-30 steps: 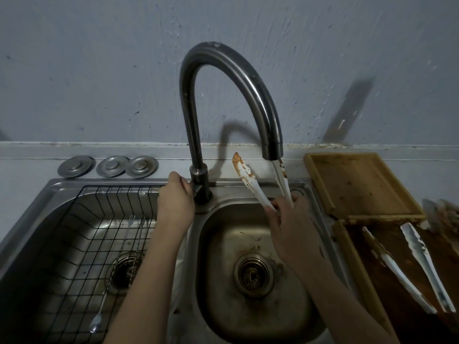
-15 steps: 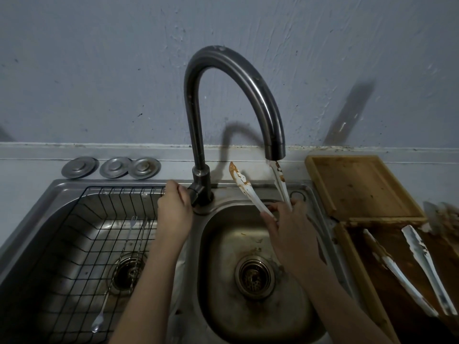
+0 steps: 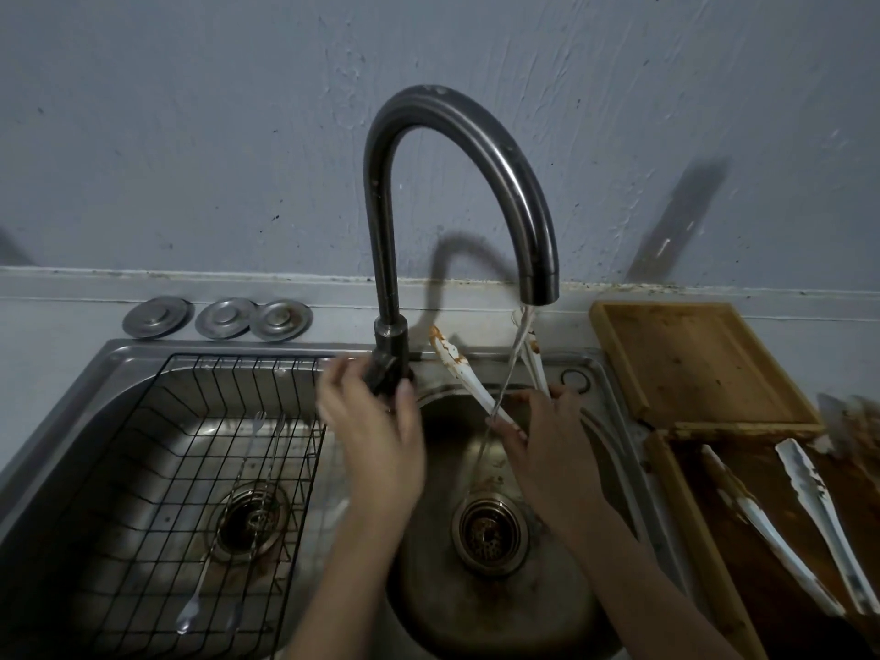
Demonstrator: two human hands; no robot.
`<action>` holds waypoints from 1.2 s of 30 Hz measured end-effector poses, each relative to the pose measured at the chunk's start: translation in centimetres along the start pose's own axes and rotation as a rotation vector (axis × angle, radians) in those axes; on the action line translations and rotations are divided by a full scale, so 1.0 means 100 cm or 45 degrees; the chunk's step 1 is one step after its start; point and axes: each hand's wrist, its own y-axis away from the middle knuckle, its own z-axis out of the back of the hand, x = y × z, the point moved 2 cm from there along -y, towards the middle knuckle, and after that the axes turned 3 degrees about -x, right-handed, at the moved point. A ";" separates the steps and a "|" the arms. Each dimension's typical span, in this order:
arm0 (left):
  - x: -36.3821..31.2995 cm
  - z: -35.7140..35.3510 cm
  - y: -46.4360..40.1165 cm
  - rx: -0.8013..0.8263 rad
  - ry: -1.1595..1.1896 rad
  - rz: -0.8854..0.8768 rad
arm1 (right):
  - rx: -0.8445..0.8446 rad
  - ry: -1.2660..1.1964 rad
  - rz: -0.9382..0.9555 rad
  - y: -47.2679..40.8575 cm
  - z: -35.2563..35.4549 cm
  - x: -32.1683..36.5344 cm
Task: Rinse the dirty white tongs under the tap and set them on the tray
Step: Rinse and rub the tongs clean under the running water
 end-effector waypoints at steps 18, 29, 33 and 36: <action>0.001 -0.057 0.040 0.791 0.750 1.063 | 0.179 -0.118 -0.186 0.003 -0.015 -0.006; 0.001 -0.057 0.044 1.008 0.572 0.868 | 0.249 -0.004 -0.184 0.007 -0.008 -0.005; -0.002 -0.051 0.041 0.911 0.774 0.933 | 0.357 -0.162 -0.241 0.008 -0.003 -0.017; -0.001 -0.052 0.039 0.794 0.870 1.054 | 0.408 -0.157 -0.295 0.012 0.005 -0.036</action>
